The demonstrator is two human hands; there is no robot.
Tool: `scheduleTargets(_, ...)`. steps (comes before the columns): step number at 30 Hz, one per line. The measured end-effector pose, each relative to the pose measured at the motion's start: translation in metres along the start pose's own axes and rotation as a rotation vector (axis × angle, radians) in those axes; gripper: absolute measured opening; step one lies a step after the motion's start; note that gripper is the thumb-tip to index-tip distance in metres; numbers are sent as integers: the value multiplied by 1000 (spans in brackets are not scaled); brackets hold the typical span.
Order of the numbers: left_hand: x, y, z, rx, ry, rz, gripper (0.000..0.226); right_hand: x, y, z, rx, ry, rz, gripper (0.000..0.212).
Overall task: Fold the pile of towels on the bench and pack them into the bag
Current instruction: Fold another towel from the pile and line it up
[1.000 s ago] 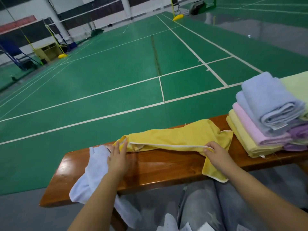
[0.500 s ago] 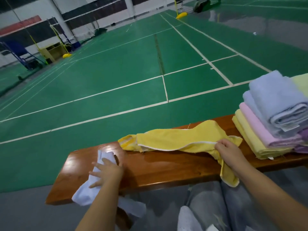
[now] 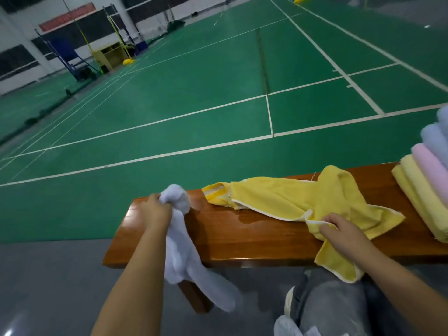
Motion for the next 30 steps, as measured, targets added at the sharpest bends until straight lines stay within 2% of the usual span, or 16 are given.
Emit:
scheduleTargets(1,8,-11,4,-41,-30,-33,38,1,0,0,0,1,0,9)
scheduleTargets(3,17,-28,-3,-63,13,-80,46,2,0,0,-4,7,4,10)
scheduleTargets(6,9,-32,-46,122,222,-87,80,2,0,1,0,12,4,10)
scheduleTargets(8,-5,-24,-76,234,315,-101,87,3,-1,1,11,6,1,10)
scheduleTargets(11,-31,-9,-102,403,380,-126,77,3,-1,2,23,6,-10,10)
scheduleTargets(13,-43,-7,-105,477,343,-152,75,4,-1,3,35,20,-26,12)
scheduleTargets(14,-47,-11,-102,442,298,-183,74,4,-1,4,47,25,-34,13)
scheduleTargets(17,-66,-47,-92,247,203,-445,71,2,-2,10,106,9,-63,14)
scheduleTargets(20,-89,-86,-96,300,160,-685,73,-3,-10,21,227,-39,-113,12)
scheduleTargets(22,-94,-101,-104,356,203,-684,65,-10,-15,33,355,-92,-153,10)
scheduleTargets(25,-87,-110,-111,283,301,-580,41,-20,-19,61,564,-221,-181,9)
scheduleTargets(30,-95,-134,-91,-95,464,-472,24,-26,-26,98,513,-357,-125,8)
Point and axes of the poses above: each hand's wrist, its own x-axis towards the middle knuckle, its own z-axis out of the back of the hand, y = z × x, the point moved 6 cm from there along x, towards the middle knuckle, and after that the axes turned 13 degrees about z, right-handed, at the moved point
